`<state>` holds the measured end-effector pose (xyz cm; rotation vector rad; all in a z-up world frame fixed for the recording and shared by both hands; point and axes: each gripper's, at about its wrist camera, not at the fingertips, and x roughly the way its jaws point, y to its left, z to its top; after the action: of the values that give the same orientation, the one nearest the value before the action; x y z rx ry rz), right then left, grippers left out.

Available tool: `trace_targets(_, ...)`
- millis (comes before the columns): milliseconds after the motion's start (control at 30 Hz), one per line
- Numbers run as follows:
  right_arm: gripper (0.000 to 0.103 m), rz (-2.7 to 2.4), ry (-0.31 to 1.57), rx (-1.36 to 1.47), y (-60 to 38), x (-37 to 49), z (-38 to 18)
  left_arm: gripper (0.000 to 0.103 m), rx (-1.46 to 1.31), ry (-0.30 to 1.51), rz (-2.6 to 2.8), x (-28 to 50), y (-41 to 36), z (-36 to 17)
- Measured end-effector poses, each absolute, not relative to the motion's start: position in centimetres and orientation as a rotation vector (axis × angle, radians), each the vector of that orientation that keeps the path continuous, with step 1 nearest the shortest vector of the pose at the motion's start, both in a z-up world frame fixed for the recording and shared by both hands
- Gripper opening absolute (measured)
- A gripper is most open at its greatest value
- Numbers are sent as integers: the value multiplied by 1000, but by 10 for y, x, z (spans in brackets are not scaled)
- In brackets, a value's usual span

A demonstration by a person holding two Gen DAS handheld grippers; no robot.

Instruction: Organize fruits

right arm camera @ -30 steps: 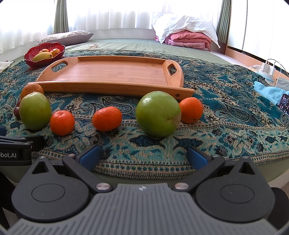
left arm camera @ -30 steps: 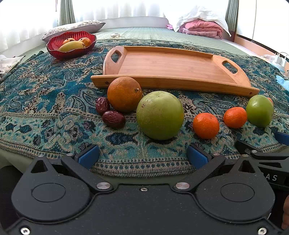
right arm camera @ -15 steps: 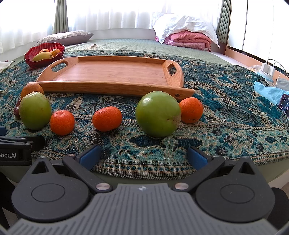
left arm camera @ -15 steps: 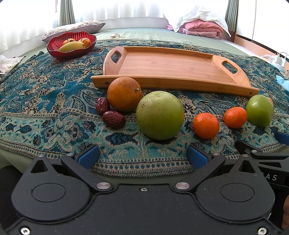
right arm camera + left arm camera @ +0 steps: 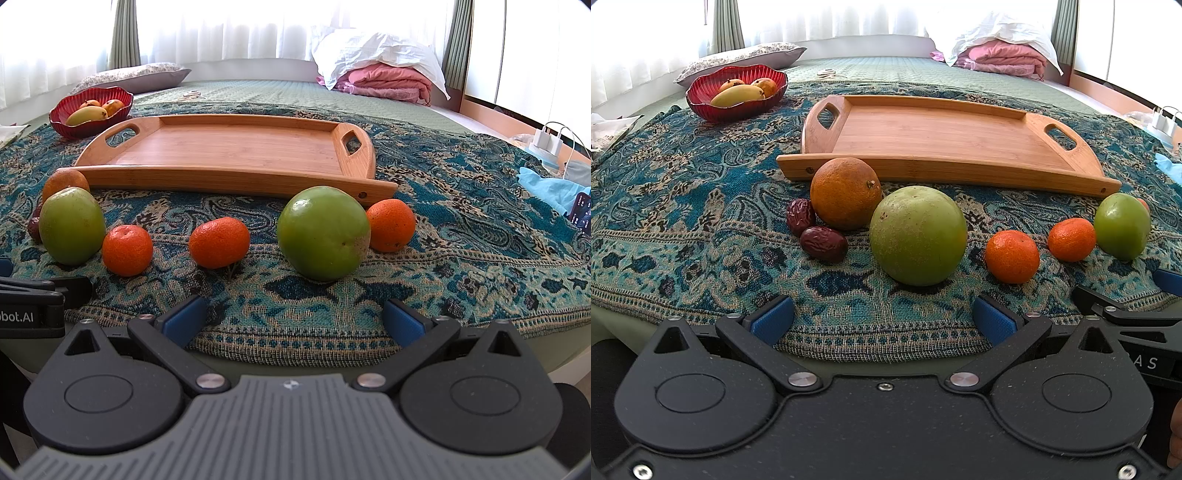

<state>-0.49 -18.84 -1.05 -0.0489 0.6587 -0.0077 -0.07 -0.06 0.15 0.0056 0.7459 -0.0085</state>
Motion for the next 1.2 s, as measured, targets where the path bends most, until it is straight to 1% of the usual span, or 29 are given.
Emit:
trace_targets(667, 103, -10, 654, -41, -189, -4, -7, 103, 20, 750, -2, 1, -3, 5)
trace_targets(867, 103, -13, 620, -42, -189, -13, -15, 103, 16, 712, -1, -4, -2, 4)
trace_targets(1000, 103, -10, 614, -41, -189, -13, -9, 103, 22, 703, 2, -7, -4, 8)
trace_targets(1033, 103, -2, 606, -38, -190, -14, -7, 101, 13, 705, 0, -7, -3, 10)
trace_targets(1133, 103, 32, 563, -36, -194, -18, -2, 90, -30, 674, -17, -10, 2, 19)
trace_targets(1200, 100, 39, 523, -41, -195, -21, 3, 86, -54, 637, -25, -13, 5, 25)
